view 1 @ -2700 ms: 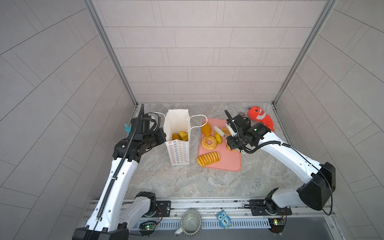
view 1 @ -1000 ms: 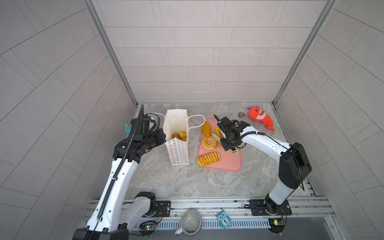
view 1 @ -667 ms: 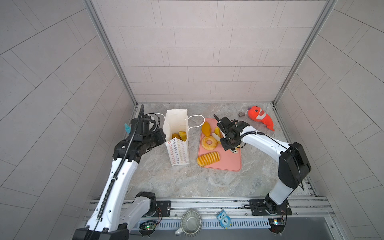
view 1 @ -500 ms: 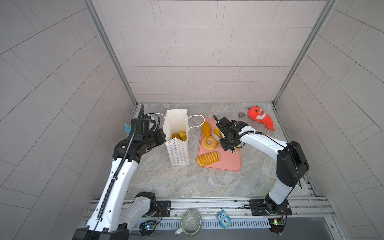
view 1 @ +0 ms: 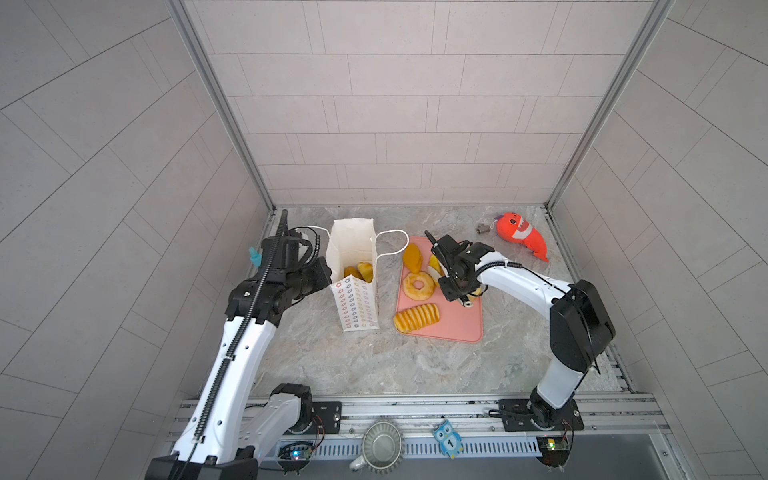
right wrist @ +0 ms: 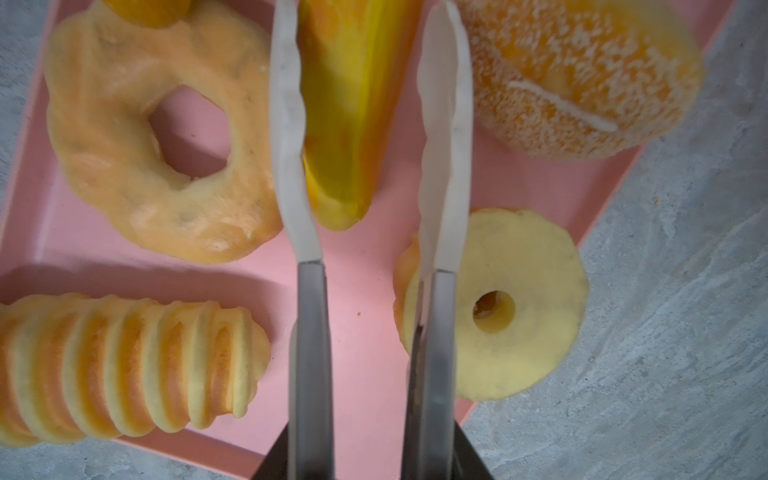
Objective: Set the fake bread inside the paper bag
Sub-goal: 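Lower the tong toward the yellow long bread on the tray, then close the tong around the yellow long bread with the right gripper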
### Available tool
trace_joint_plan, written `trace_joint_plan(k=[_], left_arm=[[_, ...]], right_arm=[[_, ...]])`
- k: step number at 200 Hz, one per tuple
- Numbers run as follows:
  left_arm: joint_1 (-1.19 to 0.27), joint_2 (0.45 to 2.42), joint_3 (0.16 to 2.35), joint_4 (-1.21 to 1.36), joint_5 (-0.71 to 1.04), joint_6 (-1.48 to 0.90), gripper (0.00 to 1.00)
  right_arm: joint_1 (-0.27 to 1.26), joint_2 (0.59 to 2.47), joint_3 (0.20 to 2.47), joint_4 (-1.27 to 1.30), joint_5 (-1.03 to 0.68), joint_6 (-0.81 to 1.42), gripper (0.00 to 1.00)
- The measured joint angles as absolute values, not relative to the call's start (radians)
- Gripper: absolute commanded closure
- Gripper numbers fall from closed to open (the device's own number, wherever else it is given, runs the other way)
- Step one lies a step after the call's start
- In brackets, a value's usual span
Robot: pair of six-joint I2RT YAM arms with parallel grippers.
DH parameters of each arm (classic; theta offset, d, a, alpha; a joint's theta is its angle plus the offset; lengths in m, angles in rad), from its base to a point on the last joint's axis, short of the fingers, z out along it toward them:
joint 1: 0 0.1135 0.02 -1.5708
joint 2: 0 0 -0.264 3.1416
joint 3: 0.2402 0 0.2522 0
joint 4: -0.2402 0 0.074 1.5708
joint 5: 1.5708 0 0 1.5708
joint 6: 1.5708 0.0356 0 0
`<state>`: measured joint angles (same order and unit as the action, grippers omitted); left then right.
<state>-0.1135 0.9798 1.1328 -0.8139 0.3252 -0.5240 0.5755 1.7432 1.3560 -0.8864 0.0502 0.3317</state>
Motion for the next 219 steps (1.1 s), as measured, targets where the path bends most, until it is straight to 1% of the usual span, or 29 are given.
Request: trace_joint_plan(k=[39,99,136,185,219], left_arm=[[-0.113,0.98,1.133,-0.814,0.325,-0.524,0.99],[-0.113,0.98,1.133,-0.814,0.325,-0.524,0.99],[-0.113,0.98,1.133,-0.814,0.325,-0.524,0.92],[-0.113,0.98,1.133,-0.817,0.321,-0.523,0.74],[-0.113,0.981,1.139,-0.821,0.322,-0.523,0.73]], right_arm=[[0.575,1.743,1.356,-0.886,0.051,0.337,0.63],[0.575,1.715,1.356,-0.891,0.054,0.343,0.63],[0.575,1.669,1.356,-0.902,0.056,0.346,0.63],[0.575,1.629,1.364,-0.926,0.058,0.348,0.63],[0.575,1.592,1.369,-0.94,0.059,0.349,0.63]])
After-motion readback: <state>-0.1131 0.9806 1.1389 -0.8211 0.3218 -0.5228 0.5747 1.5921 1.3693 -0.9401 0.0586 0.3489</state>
